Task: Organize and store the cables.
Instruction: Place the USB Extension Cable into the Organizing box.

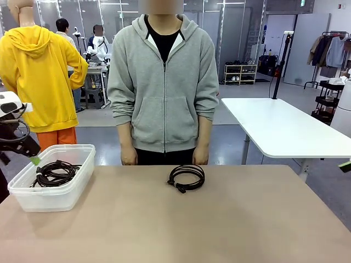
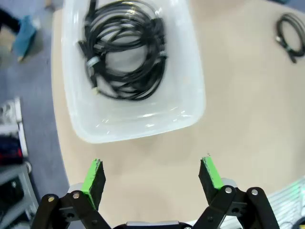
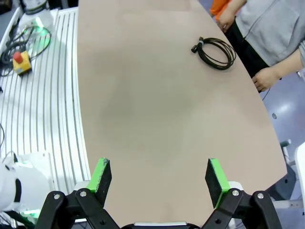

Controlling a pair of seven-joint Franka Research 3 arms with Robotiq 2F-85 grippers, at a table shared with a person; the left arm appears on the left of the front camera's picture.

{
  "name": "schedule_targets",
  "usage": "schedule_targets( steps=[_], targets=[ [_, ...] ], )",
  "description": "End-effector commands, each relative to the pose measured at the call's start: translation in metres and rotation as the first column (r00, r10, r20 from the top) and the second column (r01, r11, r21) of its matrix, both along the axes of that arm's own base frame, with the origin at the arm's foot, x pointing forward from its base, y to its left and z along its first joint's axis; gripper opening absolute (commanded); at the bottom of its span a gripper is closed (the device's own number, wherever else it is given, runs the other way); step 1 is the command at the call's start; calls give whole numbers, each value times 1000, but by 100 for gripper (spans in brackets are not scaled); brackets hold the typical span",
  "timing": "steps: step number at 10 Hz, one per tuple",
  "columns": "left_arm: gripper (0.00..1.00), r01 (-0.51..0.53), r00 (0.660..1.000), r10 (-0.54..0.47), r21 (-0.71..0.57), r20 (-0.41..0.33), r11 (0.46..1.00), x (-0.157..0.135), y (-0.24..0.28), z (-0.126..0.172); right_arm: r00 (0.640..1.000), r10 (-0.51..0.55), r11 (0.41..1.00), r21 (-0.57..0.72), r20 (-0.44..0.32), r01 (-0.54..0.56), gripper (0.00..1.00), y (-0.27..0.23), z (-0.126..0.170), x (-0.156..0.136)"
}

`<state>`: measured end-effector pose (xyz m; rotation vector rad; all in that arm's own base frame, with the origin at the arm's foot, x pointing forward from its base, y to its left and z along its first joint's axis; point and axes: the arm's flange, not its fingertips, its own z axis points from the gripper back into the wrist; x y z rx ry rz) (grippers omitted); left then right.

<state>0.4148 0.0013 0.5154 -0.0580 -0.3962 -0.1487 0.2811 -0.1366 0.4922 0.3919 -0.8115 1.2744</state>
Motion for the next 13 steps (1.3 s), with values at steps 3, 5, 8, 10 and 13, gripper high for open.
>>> schedule_targets(
  steps=[3,5,8,10,13],
  targets=[
    [100,313,945,-300,-95,127,945,5,-67,-18,988,10,998,-59,155,-1,100,-15,-15,-84],
    [100,369,919,-348,-97,184,924,20,-105,-19,985,-24,997,-64,170,35,100,-29,-25,-105],
    [100,485,855,-472,-12,214,874,34,-152,-24,987,-97,995,8,129,97,100,-48,-37,-120],
    [100,461,875,-449,-32,181,887,21,-152,-20,985,-92,996,-7,145,94,100,-85,8,-107],
    [100,461,875,-449,-32,181,887,21,-152,-20,985,-92,996,-7,145,94,100,-85,8,-107]
  ],
)
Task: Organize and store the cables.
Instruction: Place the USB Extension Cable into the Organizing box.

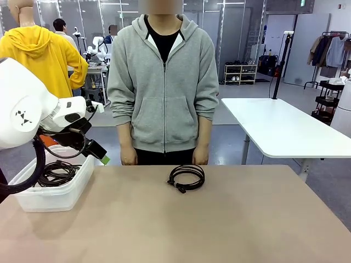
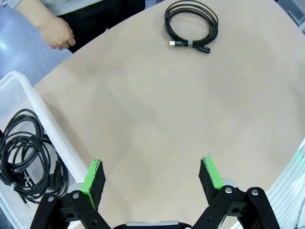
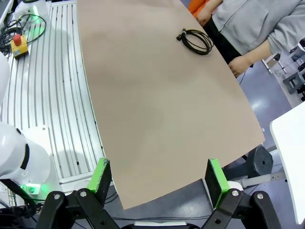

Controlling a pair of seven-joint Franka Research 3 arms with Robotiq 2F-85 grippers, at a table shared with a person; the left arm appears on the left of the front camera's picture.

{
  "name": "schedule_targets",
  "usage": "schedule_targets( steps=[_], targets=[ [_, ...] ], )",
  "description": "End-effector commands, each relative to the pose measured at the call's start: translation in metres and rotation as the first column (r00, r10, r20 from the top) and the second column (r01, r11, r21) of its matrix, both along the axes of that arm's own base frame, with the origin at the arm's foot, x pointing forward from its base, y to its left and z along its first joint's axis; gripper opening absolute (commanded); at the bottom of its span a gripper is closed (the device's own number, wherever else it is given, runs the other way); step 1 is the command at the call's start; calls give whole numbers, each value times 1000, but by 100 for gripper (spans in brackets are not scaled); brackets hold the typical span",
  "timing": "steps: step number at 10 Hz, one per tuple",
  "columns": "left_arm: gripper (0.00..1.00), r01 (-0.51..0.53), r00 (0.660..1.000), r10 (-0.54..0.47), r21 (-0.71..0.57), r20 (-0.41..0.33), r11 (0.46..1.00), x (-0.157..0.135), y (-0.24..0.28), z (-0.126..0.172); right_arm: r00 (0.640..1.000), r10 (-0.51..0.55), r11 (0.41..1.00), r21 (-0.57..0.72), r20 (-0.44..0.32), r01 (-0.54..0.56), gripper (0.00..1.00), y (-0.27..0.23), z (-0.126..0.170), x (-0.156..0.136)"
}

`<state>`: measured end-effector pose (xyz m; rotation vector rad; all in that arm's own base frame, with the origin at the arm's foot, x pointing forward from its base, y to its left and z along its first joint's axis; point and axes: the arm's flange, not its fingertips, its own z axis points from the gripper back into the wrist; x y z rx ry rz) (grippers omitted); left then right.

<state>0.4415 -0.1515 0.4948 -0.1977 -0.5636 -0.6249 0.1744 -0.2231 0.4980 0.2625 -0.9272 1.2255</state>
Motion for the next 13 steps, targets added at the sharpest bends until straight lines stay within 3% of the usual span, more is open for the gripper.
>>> schedule_targets(
  steps=[1,2,3,6,8,12,13],
  targets=[
    [100,5,1000,-5,1,-1,1000,0,-2,-1,1000,-1,1000,-8,12,1,100,2,2,0],
    [100,-6,999,4,53,44,999,-2,-8,-7,1000,-1,1000,-8,12,1,100,2,2,0],
    [100,27,997,-29,25,73,999,10,-31,-10,1000,-1,1000,-8,12,1,100,2,2,0],
    [100,-38,998,37,-33,-46,999,51,-106,-17,1000,-1,1000,-8,12,1,100,2,2,0],
    [100,-124,992,124,-2,-38,992,70,-153,-21,1000,-1,1000,-8,12,1,100,2,2,0],
    [100,-203,972,207,41,-110,978,101,-223,-18,1000,-1,1000,-8,12,1,100,2,2,0],
    [100,-292,920,311,109,-240,950,132,-254,-4,1000,-1,1000,-8,12,1,100,2,2,0]
  ],
)
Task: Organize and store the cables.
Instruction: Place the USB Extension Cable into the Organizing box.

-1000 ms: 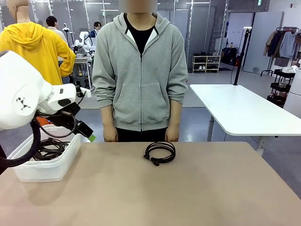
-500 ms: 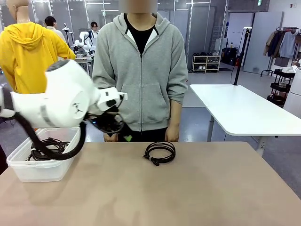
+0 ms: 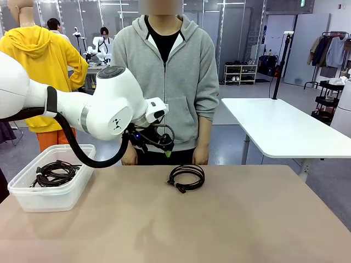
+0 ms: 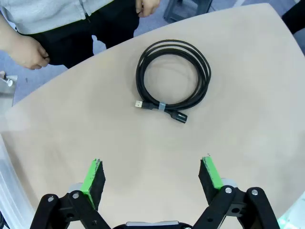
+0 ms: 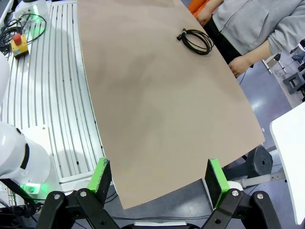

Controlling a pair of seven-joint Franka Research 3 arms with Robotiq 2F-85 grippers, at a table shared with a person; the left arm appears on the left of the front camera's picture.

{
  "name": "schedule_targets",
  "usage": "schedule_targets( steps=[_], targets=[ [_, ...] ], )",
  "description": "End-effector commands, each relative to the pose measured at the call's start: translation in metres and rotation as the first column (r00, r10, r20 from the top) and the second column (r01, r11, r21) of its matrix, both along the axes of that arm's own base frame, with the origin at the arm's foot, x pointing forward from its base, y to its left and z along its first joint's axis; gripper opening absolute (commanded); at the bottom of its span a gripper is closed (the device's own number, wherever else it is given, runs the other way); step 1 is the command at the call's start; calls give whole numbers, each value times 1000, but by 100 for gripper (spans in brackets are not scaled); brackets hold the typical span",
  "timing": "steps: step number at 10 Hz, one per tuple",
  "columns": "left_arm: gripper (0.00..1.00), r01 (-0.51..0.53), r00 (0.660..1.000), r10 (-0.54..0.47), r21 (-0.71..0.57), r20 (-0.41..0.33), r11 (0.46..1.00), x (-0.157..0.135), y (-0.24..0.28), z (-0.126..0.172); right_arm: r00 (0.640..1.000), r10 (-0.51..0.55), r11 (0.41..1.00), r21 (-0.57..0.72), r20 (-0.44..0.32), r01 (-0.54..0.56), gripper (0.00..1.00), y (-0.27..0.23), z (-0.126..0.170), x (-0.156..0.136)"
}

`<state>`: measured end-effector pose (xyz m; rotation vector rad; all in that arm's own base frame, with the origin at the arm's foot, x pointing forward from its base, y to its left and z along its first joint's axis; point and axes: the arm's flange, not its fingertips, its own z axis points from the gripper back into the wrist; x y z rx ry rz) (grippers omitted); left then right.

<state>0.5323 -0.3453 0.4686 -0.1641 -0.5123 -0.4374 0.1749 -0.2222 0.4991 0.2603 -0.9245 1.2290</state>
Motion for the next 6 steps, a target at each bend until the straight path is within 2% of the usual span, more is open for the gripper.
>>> schedule_targets(
  steps=[1,2,4,6],
  targets=[
    [100,-121,972,133,75,-196,990,46,-62,23,1000,-3,1000,-3,12,3,100,1,1,0],
    [100,-121,972,133,75,-196,990,46,-62,23,1000,-3,1000,-3,12,3,100,1,1,0],
    [100,-192,934,246,215,-260,958,66,-85,26,1000,-3,1000,-3,12,3,100,1,1,0],
    [100,-256,917,296,176,-268,951,77,-91,14,1000,-3,1000,-3,12,3,100,1,1,0]
  ],
)
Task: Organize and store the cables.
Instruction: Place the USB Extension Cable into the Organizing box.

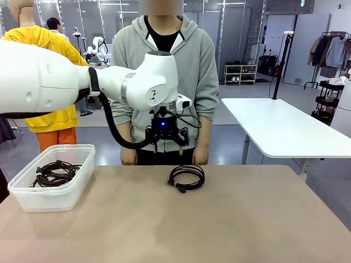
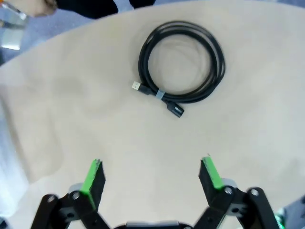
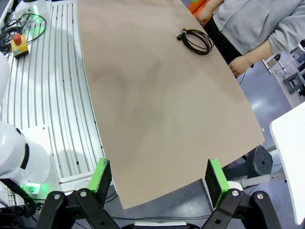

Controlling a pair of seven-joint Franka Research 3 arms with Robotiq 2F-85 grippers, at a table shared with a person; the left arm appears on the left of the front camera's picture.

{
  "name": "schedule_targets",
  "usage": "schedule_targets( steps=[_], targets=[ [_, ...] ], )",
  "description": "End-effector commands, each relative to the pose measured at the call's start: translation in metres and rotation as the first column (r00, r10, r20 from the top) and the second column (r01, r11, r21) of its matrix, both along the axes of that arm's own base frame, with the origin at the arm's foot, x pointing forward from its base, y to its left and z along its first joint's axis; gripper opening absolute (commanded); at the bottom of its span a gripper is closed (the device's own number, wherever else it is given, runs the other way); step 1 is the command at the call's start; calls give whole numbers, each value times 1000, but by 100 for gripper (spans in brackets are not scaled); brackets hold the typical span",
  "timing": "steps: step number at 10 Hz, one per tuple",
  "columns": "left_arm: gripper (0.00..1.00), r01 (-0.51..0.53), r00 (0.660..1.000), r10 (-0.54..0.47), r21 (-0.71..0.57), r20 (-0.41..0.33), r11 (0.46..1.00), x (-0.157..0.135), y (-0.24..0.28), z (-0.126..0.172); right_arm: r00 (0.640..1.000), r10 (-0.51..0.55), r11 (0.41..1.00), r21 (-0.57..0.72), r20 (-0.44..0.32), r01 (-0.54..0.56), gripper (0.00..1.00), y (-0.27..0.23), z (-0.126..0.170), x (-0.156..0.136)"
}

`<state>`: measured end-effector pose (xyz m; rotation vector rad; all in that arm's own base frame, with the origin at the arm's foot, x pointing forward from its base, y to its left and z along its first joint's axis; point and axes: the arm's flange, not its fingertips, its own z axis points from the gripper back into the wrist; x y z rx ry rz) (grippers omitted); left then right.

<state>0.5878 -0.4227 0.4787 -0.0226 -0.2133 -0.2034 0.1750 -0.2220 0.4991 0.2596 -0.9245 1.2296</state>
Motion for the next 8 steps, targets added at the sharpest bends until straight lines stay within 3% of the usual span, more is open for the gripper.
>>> schedule_targets(
  steps=[1,2,3,8],
  targets=[
    [100,-63,998,63,-20,-11,998,23,-11,-3,1000,-3,1000,-3,12,3,100,1,1,-1],
    [100,-38,999,39,-32,30,999,21,-8,-3,1000,-3,1000,-3,12,3,100,1,1,-1],
    [100,-23,1000,23,-8,-2,1000,9,-5,-6,1000,-3,1000,-3,12,3,100,1,1,-1],
    [100,-23,1000,23,-8,-2,1000,9,-5,-6,1000,-3,1000,-3,12,3,100,1,1,-1]
  ],
)
